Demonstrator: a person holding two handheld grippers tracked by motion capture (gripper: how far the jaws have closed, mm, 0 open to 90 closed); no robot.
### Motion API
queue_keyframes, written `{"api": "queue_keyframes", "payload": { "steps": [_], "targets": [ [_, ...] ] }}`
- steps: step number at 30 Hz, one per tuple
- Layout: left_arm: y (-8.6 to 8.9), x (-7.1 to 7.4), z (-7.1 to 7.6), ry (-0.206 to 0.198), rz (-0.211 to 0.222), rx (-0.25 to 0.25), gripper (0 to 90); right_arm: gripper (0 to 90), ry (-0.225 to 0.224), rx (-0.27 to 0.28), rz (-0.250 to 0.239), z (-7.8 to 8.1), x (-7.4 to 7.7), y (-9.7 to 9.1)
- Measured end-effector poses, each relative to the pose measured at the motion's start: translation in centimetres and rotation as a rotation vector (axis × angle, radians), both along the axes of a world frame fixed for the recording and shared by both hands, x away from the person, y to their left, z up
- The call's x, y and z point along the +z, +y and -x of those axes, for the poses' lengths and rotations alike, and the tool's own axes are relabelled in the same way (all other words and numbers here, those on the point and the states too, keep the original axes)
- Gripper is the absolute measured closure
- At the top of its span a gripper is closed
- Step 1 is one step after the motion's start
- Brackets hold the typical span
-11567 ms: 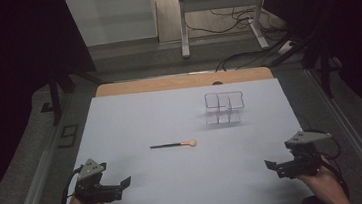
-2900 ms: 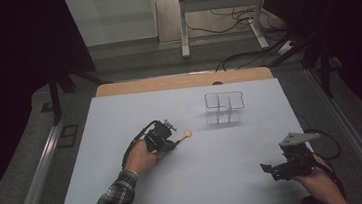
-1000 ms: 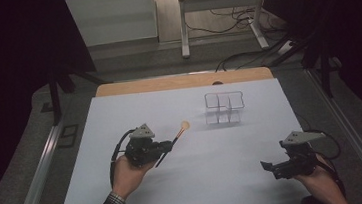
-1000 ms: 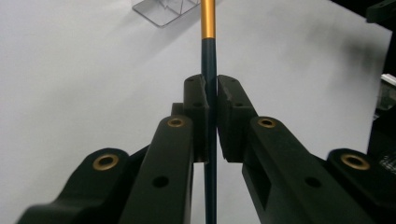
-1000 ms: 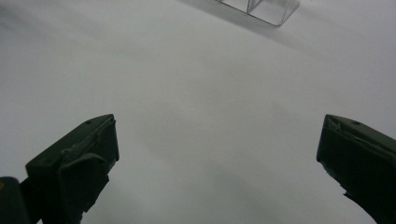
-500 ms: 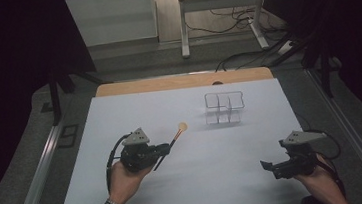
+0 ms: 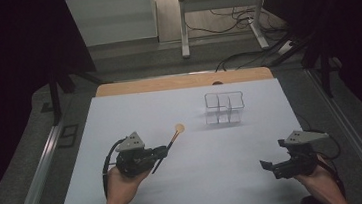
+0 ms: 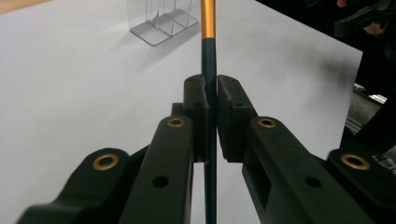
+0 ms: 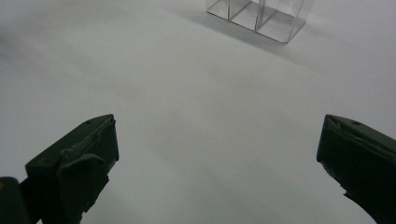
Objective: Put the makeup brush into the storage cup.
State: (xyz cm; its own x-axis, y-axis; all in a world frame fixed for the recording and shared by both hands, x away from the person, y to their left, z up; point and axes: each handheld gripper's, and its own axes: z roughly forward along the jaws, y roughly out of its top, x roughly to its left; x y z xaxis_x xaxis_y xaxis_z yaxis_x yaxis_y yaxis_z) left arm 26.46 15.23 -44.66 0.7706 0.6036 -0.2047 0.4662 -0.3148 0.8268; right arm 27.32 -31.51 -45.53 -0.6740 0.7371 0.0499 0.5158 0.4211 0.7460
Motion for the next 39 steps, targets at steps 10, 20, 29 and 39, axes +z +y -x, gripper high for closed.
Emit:
{"api": "queue_keyframes", "payload": {
  "steps": [10, 20, 29, 39],
  "targets": [
    [0.0, 0.0, 0.2, -0.009, 0.004, 0.004, 83.3, 0.0, -0.012, 0.007, -0.031, 0.0, 0.2, 0.2],
    [-1.0, -0.3, 0.1, -0.011, -0.005, -0.026, 83.2, 0.0, -0.022, 0.023, -0.093, -0.3, 0.5, 1.0],
    [-1.7, -0.4, 0.2, -0.012, 0.010, -0.046, 83.2, 0.0, -0.011, 0.036, -0.193, -0.7, 0.8, 2.1],
    [-2.4, -0.6, 0.2, -0.009, 0.015, -0.055, 83.3, 0.0, -0.005, 0.054, -0.287, -1.2, 0.9, 3.5]
  ]
}}
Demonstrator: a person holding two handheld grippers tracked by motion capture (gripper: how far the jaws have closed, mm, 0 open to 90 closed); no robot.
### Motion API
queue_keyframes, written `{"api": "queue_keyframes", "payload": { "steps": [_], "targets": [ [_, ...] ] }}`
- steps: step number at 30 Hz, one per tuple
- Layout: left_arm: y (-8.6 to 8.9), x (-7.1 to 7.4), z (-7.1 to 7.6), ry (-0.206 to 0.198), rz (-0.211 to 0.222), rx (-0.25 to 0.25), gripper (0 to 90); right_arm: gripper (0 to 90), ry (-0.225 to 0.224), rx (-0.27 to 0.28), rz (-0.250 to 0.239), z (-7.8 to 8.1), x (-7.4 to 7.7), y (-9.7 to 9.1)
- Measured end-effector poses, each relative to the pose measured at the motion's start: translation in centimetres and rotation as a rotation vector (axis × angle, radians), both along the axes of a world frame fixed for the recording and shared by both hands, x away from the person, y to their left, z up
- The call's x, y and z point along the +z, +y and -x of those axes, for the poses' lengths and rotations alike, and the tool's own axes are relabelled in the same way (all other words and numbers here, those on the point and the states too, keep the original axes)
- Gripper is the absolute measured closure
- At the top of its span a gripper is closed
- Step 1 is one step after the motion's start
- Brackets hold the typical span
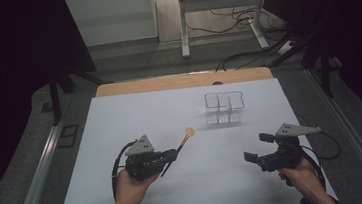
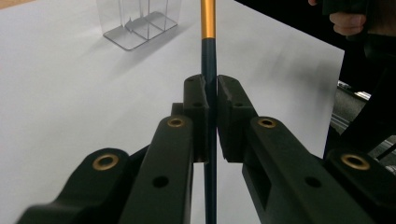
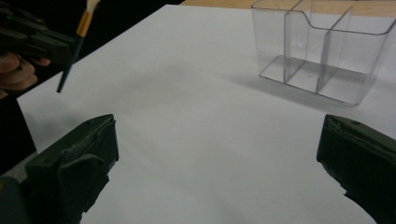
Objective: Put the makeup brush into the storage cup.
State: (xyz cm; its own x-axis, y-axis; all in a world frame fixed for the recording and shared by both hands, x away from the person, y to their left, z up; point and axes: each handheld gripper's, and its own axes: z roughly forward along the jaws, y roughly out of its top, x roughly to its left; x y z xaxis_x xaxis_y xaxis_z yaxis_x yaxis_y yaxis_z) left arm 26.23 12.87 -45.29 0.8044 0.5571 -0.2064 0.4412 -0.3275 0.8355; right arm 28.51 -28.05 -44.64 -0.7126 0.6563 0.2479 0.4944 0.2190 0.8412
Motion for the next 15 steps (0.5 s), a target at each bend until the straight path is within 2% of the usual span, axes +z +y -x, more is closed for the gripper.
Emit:
{"api": "queue_keyframes", "payload": {
  "steps": [5, 15],
  "targets": [
    [-0.4, 0.0, 0.0, -0.002, -0.008, -0.014, 83.2, 0.0, 0.037, 0.025, -0.020, -0.4, 0.1, 0.9],
    [-0.6, -0.2, 0.1, -0.003, 0.012, -0.020, 83.1, 0.0, 0.041, 0.076, -0.016, -0.7, -0.2, 3.3]
  ]
}}
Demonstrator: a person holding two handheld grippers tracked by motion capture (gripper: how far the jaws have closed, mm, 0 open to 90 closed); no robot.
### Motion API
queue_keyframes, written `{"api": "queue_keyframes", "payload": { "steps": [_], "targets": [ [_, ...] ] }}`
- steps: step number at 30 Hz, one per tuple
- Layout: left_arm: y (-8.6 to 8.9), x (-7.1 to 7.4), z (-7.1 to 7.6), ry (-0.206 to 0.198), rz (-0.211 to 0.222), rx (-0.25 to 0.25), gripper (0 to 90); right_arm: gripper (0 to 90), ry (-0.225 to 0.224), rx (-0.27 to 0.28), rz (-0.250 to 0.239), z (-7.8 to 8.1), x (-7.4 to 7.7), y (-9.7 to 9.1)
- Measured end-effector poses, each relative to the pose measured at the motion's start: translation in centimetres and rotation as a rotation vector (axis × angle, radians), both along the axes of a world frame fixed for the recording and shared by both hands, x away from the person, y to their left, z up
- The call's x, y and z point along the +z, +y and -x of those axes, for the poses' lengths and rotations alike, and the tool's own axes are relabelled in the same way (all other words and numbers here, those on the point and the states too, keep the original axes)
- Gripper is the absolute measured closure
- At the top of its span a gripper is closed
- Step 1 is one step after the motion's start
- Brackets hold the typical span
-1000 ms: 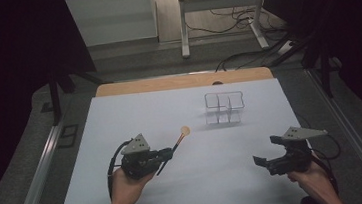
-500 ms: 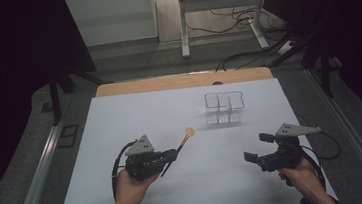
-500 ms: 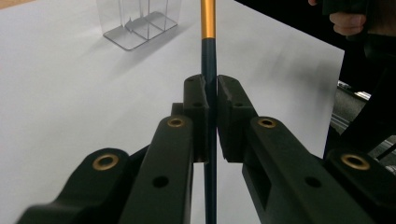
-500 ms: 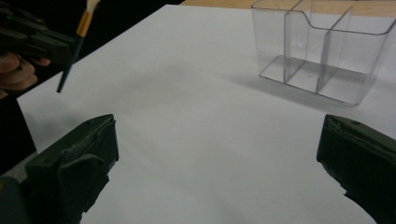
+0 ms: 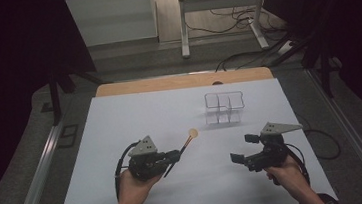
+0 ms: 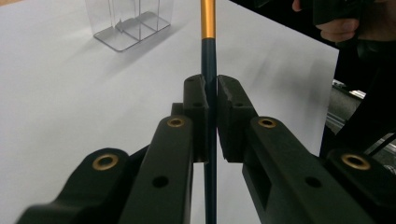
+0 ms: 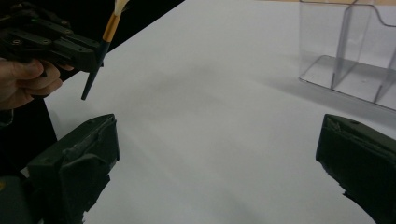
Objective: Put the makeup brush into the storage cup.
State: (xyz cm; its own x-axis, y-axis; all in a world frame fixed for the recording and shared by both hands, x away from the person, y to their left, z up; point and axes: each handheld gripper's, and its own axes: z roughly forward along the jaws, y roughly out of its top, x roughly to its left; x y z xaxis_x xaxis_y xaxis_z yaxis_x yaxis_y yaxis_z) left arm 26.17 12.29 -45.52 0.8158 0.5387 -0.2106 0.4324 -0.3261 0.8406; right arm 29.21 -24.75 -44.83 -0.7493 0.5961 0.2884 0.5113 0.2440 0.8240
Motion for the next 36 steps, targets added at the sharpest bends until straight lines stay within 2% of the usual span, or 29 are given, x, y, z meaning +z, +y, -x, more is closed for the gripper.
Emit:
{"api": "queue_keyframes", "payload": {
  "steps": [4, 10, 21, 36],
  "targets": [
    [-0.2, -0.3, -0.1, 0.007, 0.015, -0.009, 83.1, 0.2, 0.001, 0.017, -0.003, -0.2, 0.0, 0.7],
    [-0.6, -0.4, 0.0, 0.001, 0.023, -0.012, 83.2, 0.5, 0.023, 0.030, -0.040, -0.6, 0.0, 1.6],
    [-1.3, -0.5, 0.1, -0.010, 0.015, -0.021, 83.1, 0.1, 0.068, 0.071, -0.094, -0.9, 0.1, 3.4],
    [-1.7, -0.6, 0.2, -0.009, 0.018, -0.019, 83.1, 0.0, 0.113, 0.084, -0.111, -1.3, 0.1, 5.3]
  ]
}}
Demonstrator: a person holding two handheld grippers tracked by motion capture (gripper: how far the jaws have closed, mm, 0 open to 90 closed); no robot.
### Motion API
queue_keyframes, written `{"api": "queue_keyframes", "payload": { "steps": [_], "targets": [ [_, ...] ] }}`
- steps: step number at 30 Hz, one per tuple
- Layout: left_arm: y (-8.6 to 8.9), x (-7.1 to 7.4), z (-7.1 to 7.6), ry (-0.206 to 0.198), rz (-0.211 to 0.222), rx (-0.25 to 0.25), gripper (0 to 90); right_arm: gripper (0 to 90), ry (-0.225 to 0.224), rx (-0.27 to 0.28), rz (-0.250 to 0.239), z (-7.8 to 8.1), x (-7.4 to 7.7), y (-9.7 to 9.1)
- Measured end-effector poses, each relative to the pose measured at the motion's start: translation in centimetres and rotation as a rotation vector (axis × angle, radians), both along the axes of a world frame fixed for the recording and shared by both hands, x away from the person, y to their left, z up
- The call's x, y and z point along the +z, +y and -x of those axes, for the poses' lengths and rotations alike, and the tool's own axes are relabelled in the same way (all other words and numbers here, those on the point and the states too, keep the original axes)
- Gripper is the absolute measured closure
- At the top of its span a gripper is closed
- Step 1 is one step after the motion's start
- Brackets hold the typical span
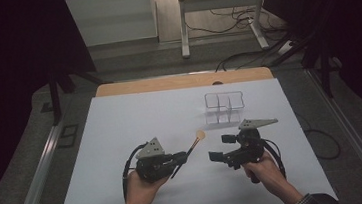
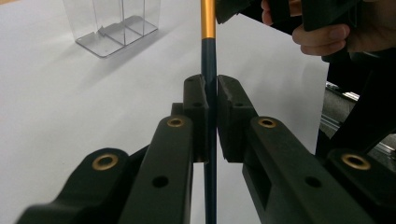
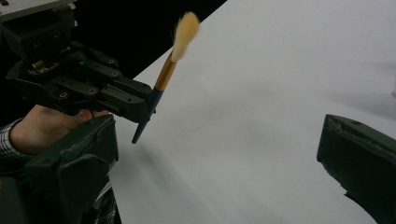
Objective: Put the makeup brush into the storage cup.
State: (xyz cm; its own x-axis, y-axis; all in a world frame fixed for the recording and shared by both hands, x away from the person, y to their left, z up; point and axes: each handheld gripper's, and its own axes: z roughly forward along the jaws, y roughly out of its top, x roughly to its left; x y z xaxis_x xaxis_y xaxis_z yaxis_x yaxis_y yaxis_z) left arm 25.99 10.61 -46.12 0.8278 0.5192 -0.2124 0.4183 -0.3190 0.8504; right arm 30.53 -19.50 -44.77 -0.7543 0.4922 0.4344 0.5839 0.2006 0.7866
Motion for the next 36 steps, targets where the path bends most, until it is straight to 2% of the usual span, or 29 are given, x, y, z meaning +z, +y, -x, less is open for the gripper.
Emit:
{"api": "queue_keyframes", "payload": {
  "steps": [4, 13, 18, 24, 26, 32, 36],
  "targets": [
    [-0.1, 0.0, 0.0, -0.001, 0.000, -0.004, 83.1, 0.0, 0.017, 0.010, -0.002, -0.1, 0.1, 0.7],
    [-0.4, 0.0, 0.1, -0.001, -0.003, -0.013, 83.1, 0.0, 0.019, 0.027, -0.011, -0.3, 0.1, 1.8],
    [-0.4, 0.0, 0.1, 0.000, -0.004, -0.014, 83.1, 0.8, 0.044, 0.022, -0.014, -0.5, 0.0, 2.5],
    [-0.5, 0.0, 0.1, -0.001, -0.002, -0.016, 83.1, 1.4, 0.040, 0.036, -0.014, -0.5, 0.2, 3.2],
    [-0.5, 0.0, 0.1, -0.001, -0.001, -0.017, 83.1, 1.6, 0.022, 0.045, -0.001, -0.3, 0.4, 3.5],
    [-0.6, 0.0, 0.2, -0.004, 0.000, -0.018, 83.1, 7.9, 0.050, 0.055, -0.012, -0.5, 0.5, 4.0],
    [-0.6, 0.0, 0.2, -0.004, 0.000, -0.019, 83.1, 19.7, 0.061, 0.055, -0.023, -0.7, 0.5, 3.9]
  ]
}}
